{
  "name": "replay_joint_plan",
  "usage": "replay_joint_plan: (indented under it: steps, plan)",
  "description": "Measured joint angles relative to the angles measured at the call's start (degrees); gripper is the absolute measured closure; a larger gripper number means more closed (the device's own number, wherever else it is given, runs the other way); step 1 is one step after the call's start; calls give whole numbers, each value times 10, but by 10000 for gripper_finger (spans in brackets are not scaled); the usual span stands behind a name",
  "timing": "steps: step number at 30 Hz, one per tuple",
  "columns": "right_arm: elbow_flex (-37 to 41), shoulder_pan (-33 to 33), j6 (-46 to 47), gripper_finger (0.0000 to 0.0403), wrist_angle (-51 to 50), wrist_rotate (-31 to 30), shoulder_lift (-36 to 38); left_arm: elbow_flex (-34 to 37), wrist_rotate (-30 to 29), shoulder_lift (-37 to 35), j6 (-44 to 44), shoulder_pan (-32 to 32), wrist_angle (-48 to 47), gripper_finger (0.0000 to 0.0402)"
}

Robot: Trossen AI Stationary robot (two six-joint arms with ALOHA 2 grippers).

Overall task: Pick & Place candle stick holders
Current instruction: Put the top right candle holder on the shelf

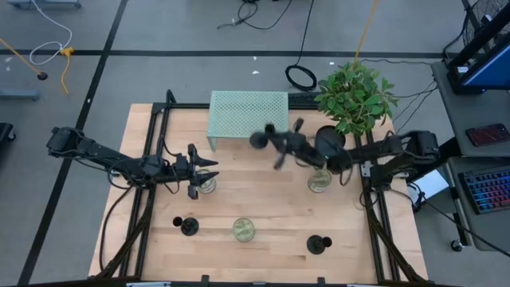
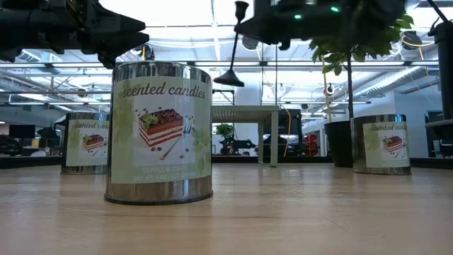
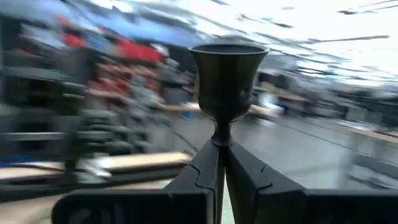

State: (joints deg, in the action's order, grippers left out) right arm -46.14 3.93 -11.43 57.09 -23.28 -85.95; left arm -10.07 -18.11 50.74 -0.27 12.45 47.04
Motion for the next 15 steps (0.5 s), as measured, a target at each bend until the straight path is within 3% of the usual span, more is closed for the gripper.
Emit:
replay_joint_plan:
  steps: [5,15]
  plan:
    - [-70,50,18,395,-116,-22,-2,0,0,0,3,0,-8,238]
    - [-73,146,67,395,-123,-22,-2,0,0,0,-3,0,-20,238]
